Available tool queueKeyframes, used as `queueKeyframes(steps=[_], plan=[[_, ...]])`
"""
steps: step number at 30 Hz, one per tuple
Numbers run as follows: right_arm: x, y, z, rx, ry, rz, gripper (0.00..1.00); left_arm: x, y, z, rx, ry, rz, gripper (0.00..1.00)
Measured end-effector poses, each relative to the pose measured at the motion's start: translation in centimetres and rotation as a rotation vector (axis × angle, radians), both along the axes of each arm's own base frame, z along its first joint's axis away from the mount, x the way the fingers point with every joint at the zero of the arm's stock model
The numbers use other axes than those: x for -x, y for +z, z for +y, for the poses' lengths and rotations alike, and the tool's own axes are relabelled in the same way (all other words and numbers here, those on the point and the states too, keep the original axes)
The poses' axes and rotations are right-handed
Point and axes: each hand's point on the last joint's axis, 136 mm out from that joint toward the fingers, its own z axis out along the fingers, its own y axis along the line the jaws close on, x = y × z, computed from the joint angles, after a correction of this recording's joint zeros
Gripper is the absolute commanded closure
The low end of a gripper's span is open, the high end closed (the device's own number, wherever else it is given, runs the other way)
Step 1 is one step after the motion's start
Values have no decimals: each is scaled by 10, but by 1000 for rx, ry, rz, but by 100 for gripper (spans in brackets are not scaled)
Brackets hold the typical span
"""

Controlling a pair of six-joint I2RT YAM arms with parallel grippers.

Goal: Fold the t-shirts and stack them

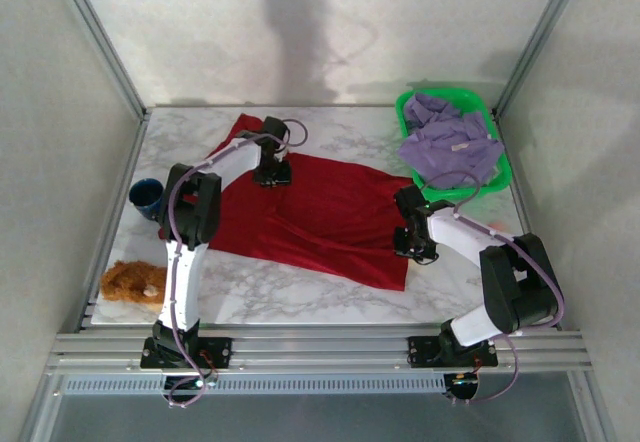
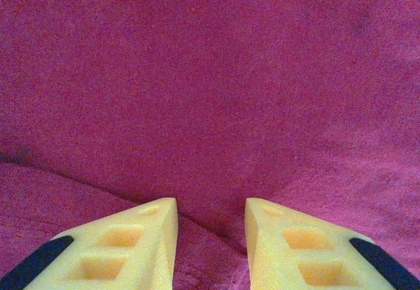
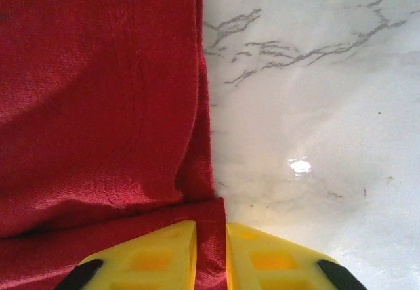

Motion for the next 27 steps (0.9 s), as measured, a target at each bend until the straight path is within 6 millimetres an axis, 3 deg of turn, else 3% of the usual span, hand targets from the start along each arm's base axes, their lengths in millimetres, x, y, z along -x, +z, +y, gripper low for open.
queueKeyframes(steps=[5,9,13,21,27], plan=[[1,0,0,1,3,3,92,0,-2,1,-15,6,-1,90],[1,2,0,1,3,2,97,0,-2,1,-24,13,-3,100],[1,9,0,-3,3,-8,99,0,-2,2,-29,15,-5,100],[4,14,-1,-5,5,-12,99,3,1,3,-34,22,-1,72],[4,14,0,-6,5,-12,100,23,12,0,-47,3,-5,71]])
